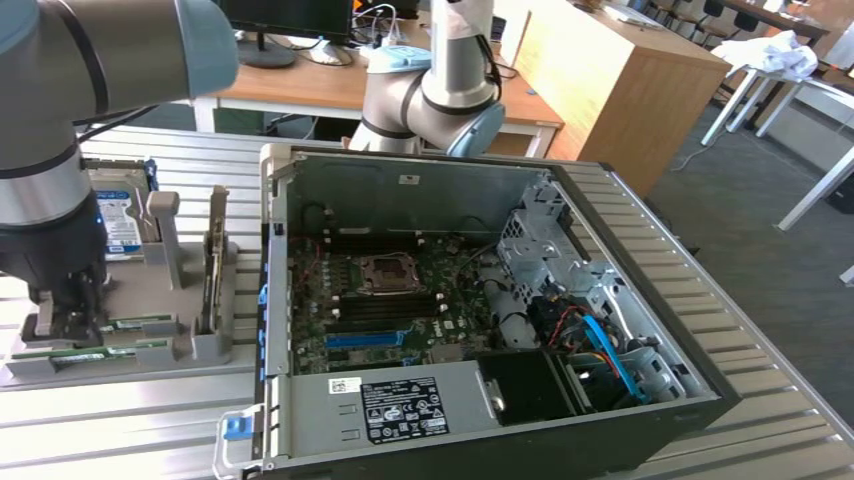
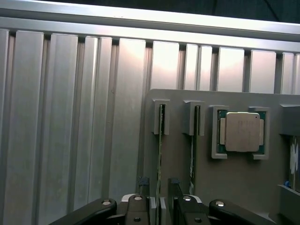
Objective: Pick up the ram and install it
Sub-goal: 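Pick up the ram and move it above insertion slot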
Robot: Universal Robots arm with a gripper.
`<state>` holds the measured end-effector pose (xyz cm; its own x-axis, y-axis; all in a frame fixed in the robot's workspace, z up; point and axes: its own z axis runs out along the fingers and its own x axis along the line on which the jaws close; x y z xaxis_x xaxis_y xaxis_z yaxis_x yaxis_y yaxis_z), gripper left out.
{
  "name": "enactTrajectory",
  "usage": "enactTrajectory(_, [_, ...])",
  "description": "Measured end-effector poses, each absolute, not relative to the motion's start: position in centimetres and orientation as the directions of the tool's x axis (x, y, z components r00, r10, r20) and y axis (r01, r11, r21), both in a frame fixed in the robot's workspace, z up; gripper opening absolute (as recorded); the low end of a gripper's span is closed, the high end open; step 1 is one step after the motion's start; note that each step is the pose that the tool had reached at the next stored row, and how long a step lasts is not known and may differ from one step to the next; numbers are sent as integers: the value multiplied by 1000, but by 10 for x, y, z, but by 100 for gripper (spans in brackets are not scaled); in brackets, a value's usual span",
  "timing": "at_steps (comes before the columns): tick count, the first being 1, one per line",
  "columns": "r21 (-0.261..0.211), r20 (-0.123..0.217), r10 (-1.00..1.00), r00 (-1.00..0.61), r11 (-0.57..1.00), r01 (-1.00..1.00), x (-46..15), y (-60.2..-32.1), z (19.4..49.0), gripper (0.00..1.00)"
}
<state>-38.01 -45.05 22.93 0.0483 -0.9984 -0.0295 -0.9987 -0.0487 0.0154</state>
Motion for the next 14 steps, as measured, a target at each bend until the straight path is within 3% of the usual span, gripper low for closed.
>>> enactTrajectory(14, [15,-29,-998,48,-49,-999,-380,-451,216,30])
